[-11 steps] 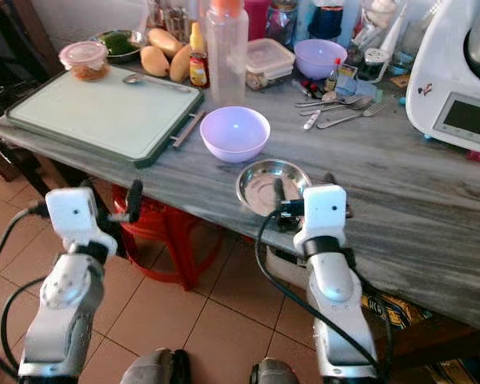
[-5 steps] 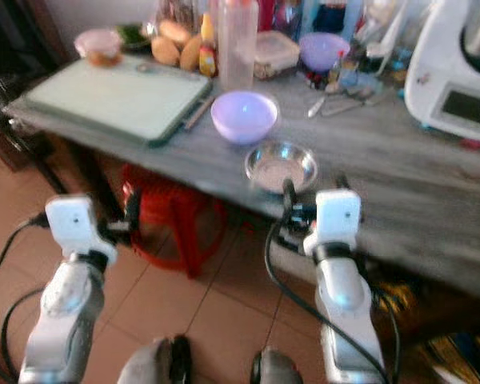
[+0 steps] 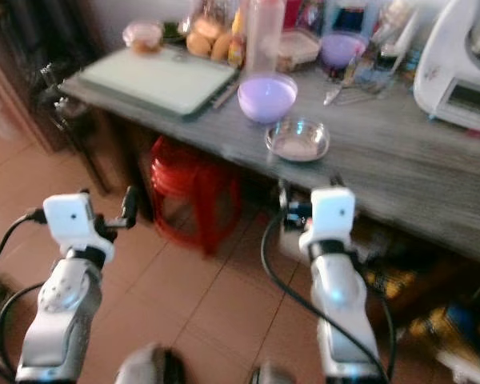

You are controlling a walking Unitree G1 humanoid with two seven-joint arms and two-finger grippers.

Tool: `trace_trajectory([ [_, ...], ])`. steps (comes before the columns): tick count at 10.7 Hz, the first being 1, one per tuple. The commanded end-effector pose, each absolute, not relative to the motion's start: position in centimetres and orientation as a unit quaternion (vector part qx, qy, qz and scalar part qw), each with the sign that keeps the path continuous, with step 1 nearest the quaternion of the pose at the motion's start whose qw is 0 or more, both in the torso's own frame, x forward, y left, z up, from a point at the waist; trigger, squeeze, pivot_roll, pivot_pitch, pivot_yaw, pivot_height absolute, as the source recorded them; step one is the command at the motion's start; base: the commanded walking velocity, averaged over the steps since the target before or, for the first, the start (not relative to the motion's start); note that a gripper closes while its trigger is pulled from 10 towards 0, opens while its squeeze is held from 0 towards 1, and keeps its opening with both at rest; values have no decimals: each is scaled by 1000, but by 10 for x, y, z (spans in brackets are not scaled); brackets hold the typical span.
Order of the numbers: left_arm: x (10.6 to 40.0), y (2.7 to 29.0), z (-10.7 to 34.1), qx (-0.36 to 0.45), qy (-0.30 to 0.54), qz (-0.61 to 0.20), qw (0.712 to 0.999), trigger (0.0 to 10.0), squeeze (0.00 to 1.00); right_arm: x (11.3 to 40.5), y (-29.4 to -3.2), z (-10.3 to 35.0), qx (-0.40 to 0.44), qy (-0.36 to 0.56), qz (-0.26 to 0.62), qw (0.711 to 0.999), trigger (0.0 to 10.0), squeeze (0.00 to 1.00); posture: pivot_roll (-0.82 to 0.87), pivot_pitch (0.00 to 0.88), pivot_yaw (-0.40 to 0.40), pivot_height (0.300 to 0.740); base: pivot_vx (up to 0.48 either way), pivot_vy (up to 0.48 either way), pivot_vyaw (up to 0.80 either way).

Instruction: Setting the table

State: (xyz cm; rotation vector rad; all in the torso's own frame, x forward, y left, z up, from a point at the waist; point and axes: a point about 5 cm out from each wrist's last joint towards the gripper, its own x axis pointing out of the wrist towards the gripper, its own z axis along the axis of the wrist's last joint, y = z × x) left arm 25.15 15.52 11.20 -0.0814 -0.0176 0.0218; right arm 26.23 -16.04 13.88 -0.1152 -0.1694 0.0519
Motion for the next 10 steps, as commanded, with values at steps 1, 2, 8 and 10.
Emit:
trace_trajectory([
  [1, 253, 150, 114, -40, -12, 1, 999, 10000, 0, 259, -164, 133, -58, -73, 22, 995, 10000, 0, -25, 72, 9, 740, -281, 0, -800],
  [2, 253, 150, 114, -41, -12, 1, 999, 10000, 0, 259, -164, 132, -54, -70, 21, 996, 10000, 0, -24, 74, 9, 740, -266, 0, -800],
  [8, 251, 144, 120, -66, -19, -46, 997, 10000, 0, 267, -173, 126, -96, -42, -21, 994, 10000, 0, -17, 90, 6, 740, -43, -59, -267],
  [10, 251, 142, 121, -74, -18, -55, 996, 10000, 0, 269, -170, 125, -100, -33, -9, 994, 10000, 0, -20, 95, 5, 740, 0, -414, 0],
])
